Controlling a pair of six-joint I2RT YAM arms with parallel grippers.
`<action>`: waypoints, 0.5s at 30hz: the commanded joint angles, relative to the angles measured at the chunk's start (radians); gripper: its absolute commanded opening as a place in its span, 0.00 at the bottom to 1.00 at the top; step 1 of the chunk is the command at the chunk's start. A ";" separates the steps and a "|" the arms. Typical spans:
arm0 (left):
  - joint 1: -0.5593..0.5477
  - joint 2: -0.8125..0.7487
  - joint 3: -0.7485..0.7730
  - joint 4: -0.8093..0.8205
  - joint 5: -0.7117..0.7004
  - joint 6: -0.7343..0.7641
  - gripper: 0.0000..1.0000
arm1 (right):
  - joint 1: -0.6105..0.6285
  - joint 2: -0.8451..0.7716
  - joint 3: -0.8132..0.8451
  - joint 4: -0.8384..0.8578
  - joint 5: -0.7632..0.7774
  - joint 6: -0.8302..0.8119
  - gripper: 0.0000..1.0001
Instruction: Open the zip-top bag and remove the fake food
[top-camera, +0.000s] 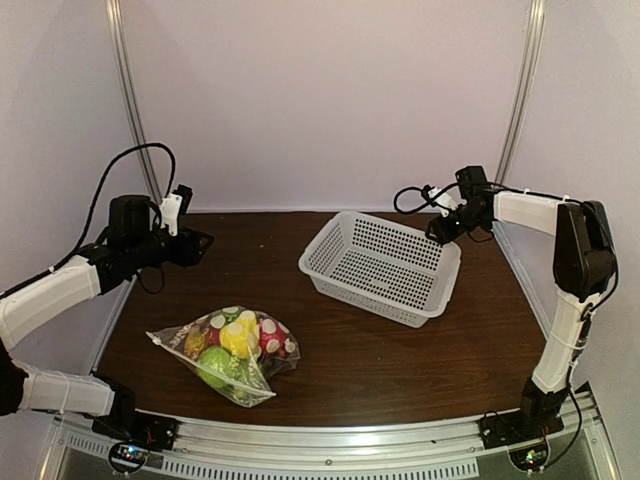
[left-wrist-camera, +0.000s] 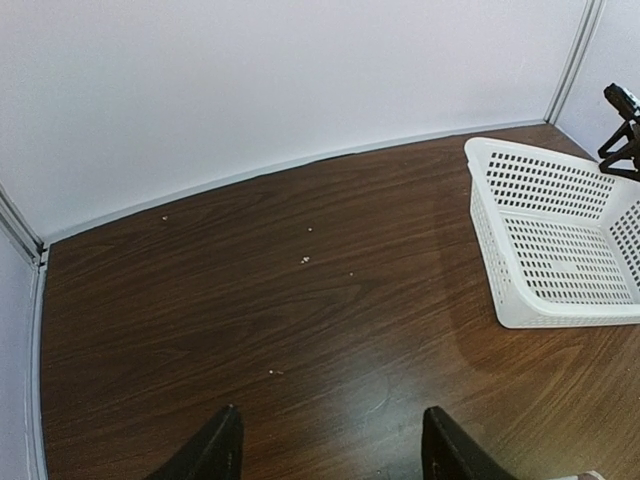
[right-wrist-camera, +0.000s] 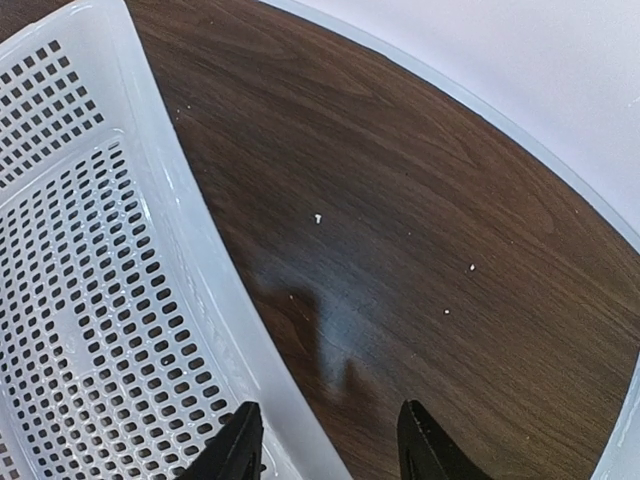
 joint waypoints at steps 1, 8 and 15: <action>-0.007 -0.017 0.030 0.007 0.005 0.009 0.63 | 0.000 0.011 -0.022 -0.039 0.029 -0.015 0.48; -0.006 -0.020 0.031 0.006 0.007 0.013 0.63 | -0.021 0.023 -0.015 -0.082 0.025 -0.026 0.35; -0.006 -0.028 0.029 0.007 -0.001 0.015 0.63 | -0.085 -0.102 -0.121 -0.118 0.110 0.070 0.19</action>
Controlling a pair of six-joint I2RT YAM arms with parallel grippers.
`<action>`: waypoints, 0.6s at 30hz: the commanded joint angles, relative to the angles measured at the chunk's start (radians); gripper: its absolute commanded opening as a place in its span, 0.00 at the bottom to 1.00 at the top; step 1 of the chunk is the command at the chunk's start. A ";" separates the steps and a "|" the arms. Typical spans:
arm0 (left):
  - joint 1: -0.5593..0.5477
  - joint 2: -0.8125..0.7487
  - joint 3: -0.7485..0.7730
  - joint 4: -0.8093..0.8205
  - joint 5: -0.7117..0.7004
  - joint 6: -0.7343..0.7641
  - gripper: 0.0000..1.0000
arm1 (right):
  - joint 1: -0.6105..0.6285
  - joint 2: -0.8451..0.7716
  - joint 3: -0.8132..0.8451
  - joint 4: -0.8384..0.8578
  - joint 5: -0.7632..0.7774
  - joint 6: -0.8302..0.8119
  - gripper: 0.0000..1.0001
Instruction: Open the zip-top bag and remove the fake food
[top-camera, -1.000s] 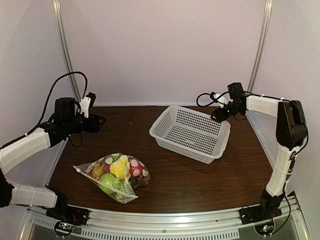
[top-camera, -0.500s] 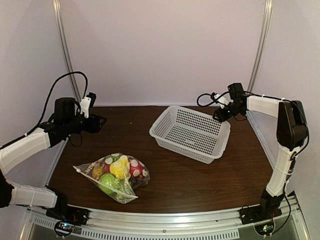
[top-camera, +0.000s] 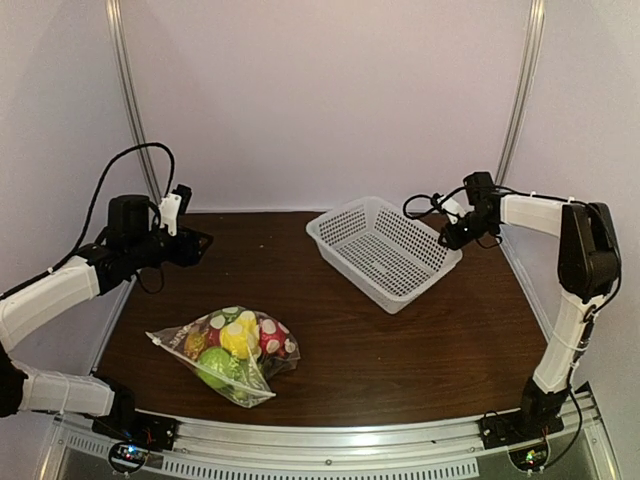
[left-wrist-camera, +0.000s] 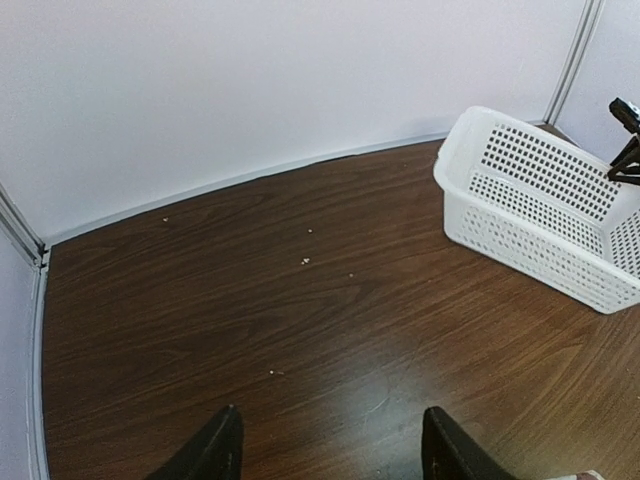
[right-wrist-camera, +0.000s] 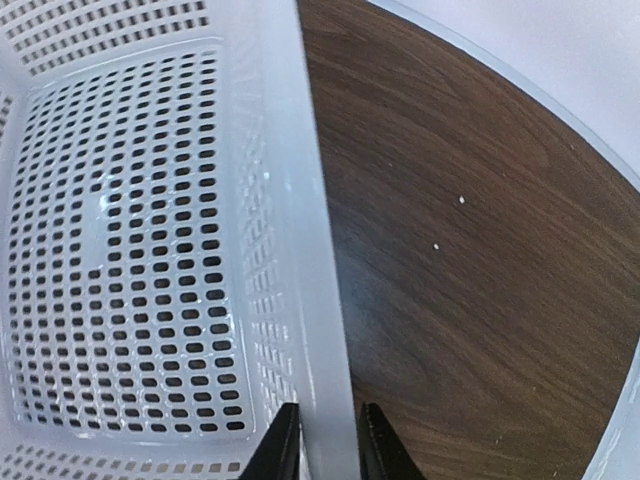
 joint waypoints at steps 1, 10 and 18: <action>-0.007 -0.021 0.030 0.011 0.000 0.014 0.63 | -0.055 -0.127 -0.134 -0.073 0.101 0.086 0.19; -0.007 -0.021 0.032 0.010 -0.002 0.014 0.63 | -0.075 -0.428 -0.464 -0.110 0.169 0.050 0.18; -0.107 -0.007 0.166 -0.214 -0.105 -0.076 0.63 | -0.092 -0.650 -0.516 -0.247 0.097 0.022 0.48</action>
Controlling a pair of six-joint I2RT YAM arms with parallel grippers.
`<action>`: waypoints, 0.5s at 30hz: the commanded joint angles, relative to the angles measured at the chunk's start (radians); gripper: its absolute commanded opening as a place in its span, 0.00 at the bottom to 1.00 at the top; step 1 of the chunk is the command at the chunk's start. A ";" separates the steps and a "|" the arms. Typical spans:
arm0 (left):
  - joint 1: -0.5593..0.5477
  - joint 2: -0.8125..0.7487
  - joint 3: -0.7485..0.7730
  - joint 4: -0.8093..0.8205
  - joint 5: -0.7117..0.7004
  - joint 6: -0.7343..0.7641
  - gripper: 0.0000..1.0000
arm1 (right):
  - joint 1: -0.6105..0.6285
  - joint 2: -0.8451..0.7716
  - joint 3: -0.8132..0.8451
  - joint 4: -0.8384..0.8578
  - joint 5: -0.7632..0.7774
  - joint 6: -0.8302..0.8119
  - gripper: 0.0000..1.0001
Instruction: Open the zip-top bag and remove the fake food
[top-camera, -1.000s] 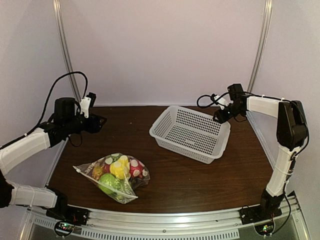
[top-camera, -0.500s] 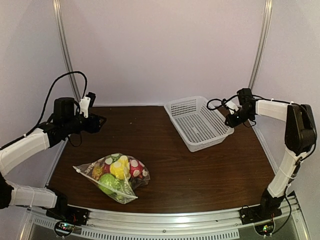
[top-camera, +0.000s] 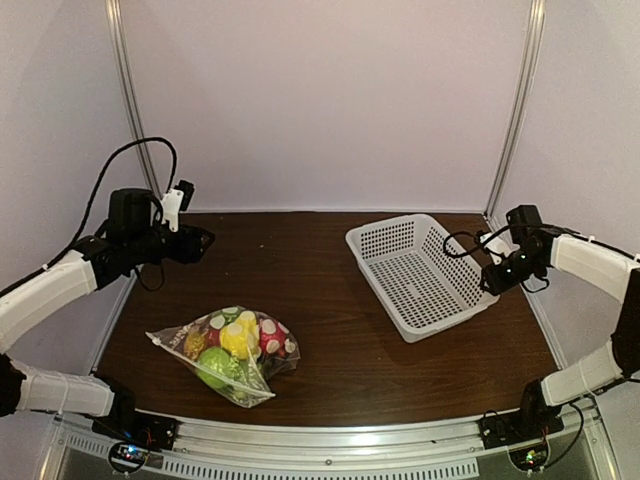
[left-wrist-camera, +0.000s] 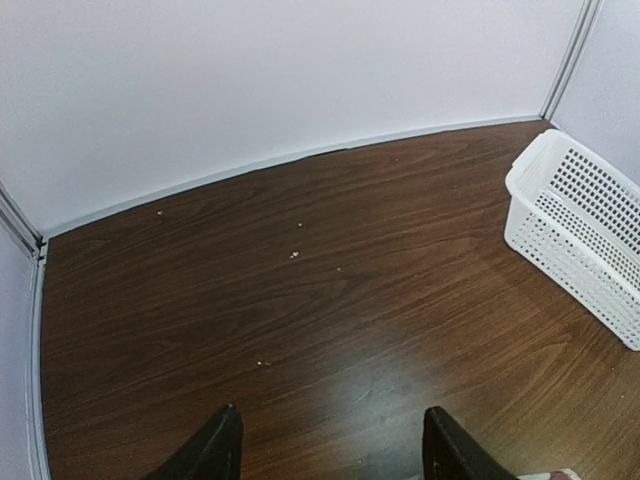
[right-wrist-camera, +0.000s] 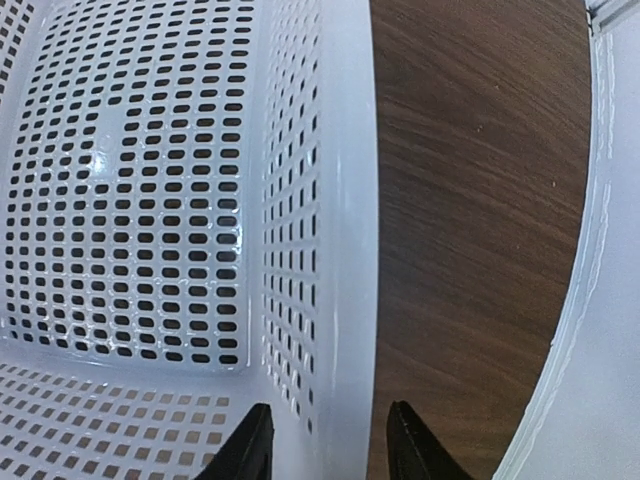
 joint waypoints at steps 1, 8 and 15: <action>-0.096 0.009 0.149 -0.201 -0.083 -0.061 0.64 | -0.007 -0.121 0.026 -0.127 -0.068 -0.042 0.54; -0.269 -0.036 0.269 -0.565 -0.048 -0.164 0.64 | 0.129 -0.213 0.145 -0.206 -0.343 -0.139 0.60; -0.264 -0.044 0.285 -0.617 -0.233 -0.179 0.71 | 0.689 -0.012 0.316 -0.148 -0.189 -0.202 0.45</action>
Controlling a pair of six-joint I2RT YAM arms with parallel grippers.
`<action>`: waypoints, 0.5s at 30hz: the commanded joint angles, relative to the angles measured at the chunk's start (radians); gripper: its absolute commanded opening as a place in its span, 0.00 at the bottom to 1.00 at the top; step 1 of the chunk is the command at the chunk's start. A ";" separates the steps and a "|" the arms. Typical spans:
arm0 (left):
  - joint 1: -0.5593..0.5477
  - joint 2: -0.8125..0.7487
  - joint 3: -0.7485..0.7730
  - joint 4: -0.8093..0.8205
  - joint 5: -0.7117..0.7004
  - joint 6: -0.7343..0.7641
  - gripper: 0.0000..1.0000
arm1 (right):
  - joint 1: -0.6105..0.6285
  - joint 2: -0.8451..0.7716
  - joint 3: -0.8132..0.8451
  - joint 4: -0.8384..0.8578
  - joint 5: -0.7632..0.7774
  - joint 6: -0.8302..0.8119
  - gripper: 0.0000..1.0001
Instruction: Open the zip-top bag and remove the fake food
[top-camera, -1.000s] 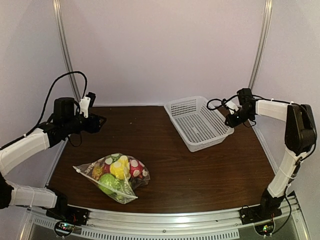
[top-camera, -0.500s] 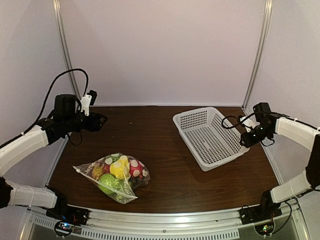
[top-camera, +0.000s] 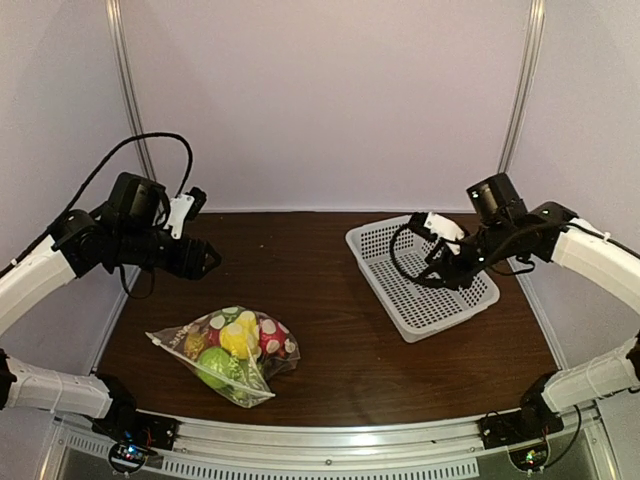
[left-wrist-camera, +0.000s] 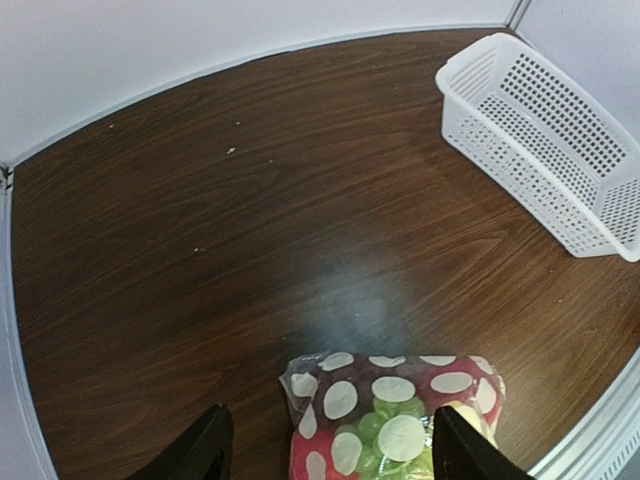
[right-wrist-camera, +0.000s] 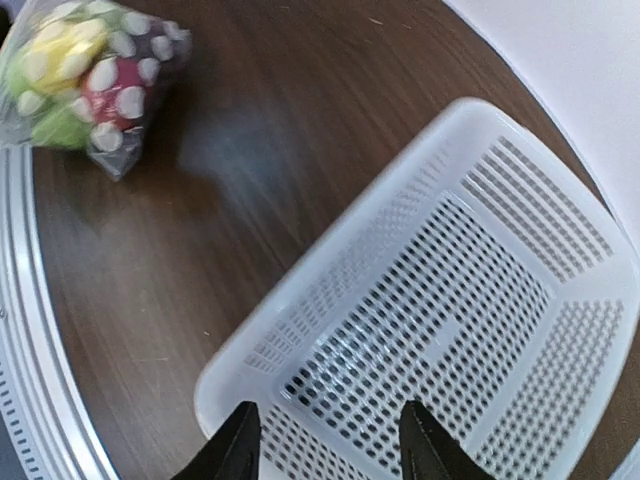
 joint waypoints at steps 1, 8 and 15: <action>0.009 -0.001 0.011 -0.037 -0.091 -0.015 0.71 | 0.314 0.164 0.157 -0.001 0.079 -0.074 0.42; 0.013 -0.045 -0.057 0.074 -0.080 -0.108 0.71 | 0.674 0.445 0.446 0.032 0.080 -0.064 0.38; 0.013 -0.085 -0.110 0.104 -0.243 -0.146 0.75 | 0.855 0.659 0.603 0.102 0.095 0.033 0.34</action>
